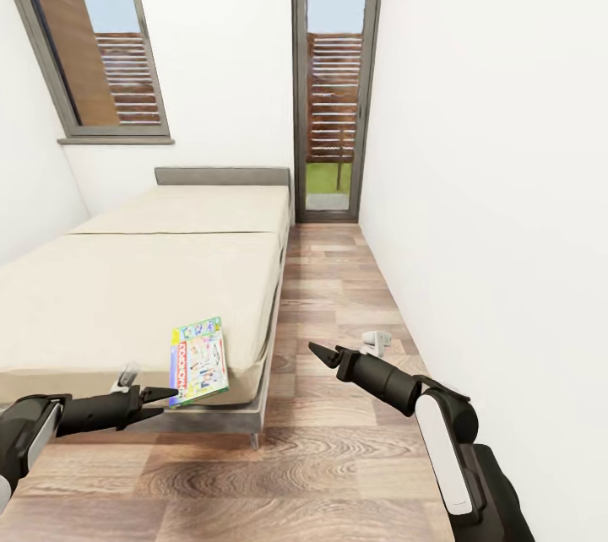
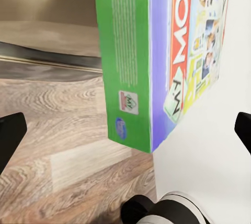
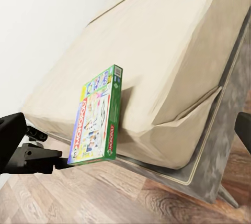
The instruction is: Put all the toys in the child's room - the three board games (two on the bed and one on the table), the two jigsaw puzzles on the table, and the tennis ball on the table - inside the toy box on the table in the child's room.
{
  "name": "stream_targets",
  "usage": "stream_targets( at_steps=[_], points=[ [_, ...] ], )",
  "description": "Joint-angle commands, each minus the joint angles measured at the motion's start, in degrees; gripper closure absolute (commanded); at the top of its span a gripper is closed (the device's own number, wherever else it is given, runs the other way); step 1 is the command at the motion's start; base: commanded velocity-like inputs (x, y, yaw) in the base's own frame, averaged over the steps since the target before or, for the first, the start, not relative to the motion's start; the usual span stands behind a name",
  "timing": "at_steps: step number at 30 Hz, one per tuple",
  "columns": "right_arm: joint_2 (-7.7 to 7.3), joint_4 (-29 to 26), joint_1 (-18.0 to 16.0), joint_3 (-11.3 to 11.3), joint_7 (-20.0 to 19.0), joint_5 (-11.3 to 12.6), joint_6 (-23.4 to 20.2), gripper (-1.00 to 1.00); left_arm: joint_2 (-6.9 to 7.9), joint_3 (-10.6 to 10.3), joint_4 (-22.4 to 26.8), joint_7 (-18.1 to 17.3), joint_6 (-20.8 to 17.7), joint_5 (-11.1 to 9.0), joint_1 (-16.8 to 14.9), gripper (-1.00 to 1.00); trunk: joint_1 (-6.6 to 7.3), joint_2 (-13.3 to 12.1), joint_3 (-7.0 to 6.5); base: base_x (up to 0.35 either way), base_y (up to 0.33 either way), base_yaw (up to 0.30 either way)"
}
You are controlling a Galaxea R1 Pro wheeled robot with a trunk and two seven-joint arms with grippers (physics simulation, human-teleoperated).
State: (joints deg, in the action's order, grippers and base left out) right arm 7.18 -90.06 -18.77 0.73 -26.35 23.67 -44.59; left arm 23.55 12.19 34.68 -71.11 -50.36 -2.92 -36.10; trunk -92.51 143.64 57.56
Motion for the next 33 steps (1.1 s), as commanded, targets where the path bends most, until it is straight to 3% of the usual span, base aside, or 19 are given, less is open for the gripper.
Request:
stream_targets(
  at_steps=[1, 33],
  points=[
    [0.03, -0.03, -0.03, -0.07, -0.1, 0.06, -0.32, -1.0, 0.01, 0.03, 0.01, -0.08, -0.52, -0.16, -0.02, -1.0, 0.01, 0.02, 0.06, 0.0, -0.027, 0.0],
    [-0.06, 0.19, -0.03, -0.12, -0.1, 0.06, -0.32, -1.0, -0.01, -0.06, 0.0, 0.01, -0.44, -0.16, -0.02, -1.0, 0.01, 0.02, 0.06, 0.026, -0.002, 0.0]
  ],
)
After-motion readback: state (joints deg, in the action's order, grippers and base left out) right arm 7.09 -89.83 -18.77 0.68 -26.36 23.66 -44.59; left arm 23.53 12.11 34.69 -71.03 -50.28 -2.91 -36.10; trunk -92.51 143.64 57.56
